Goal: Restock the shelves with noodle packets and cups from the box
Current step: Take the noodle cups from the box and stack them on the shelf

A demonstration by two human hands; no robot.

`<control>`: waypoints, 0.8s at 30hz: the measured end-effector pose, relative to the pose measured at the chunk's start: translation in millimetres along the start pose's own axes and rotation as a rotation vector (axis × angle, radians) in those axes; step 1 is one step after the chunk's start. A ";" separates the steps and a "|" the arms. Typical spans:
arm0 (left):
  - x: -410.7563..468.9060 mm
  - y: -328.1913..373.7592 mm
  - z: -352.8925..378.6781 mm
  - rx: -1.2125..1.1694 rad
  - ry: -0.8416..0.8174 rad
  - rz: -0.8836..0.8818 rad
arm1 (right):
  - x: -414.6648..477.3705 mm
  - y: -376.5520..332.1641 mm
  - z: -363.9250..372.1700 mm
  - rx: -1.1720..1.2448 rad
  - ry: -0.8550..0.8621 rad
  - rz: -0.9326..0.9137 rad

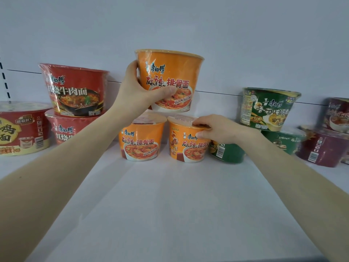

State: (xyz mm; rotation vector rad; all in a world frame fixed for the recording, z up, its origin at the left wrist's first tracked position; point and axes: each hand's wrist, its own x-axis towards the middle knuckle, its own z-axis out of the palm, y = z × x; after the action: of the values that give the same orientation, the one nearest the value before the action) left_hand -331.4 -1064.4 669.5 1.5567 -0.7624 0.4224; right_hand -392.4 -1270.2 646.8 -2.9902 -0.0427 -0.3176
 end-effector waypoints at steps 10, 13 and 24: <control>-1.6 2.1 -1.5 -0.008 -0.012 -0.011 | -2.2 -0.3 -2.2 0.094 -0.017 0.022; -3.3 4.0 -2.8 -0.006 -0.020 -0.017 | -3.2 -1.2 -9.0 0.193 -0.053 0.041; -3.2 10.8 -8.8 -0.073 -0.098 -0.072 | -5.8 -32.8 -85.2 0.922 0.347 -0.078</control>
State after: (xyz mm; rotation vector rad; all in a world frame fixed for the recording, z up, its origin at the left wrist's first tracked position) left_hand -339.6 -1055.0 676.6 1.5398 -0.7853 0.2641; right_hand -417.1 -1249.4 732.4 -1.9995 -0.2058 -0.6157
